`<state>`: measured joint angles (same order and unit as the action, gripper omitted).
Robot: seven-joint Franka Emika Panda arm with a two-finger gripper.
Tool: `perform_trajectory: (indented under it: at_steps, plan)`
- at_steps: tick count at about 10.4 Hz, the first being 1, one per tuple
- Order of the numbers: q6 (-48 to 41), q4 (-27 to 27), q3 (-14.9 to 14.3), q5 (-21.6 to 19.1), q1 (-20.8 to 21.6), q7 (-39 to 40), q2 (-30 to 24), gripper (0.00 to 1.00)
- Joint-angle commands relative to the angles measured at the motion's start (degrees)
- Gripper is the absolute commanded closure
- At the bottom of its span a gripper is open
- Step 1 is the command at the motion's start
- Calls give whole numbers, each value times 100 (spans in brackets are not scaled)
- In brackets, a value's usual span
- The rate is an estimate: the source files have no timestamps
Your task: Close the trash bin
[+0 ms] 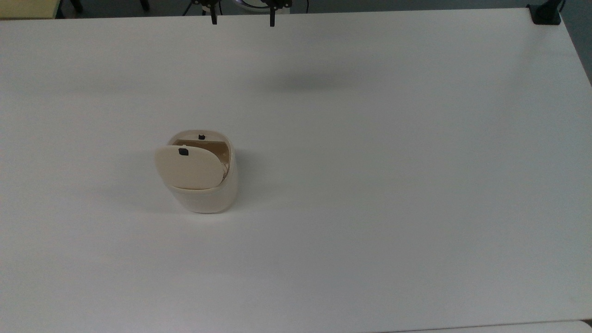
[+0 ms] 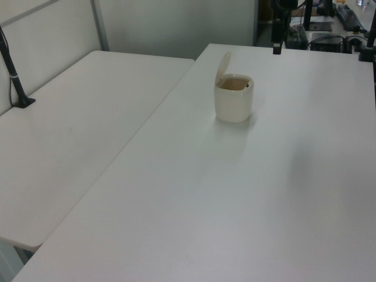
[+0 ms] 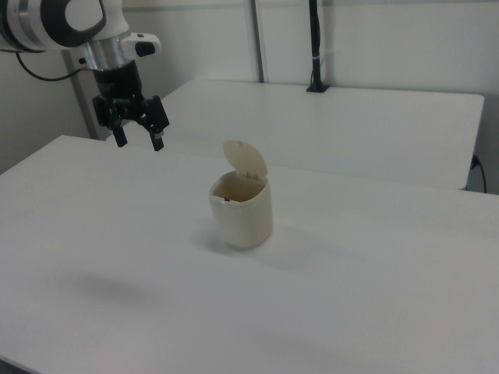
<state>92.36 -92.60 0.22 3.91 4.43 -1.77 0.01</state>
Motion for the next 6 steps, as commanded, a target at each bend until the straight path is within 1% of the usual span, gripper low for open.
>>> perform_trajectory:
  at_steps: [1,6]
  plan:
    - [-69,-135,-4,84,5,-16,-159,0]
    - [-60,-118,-13,49,-13,-16,-159,0]
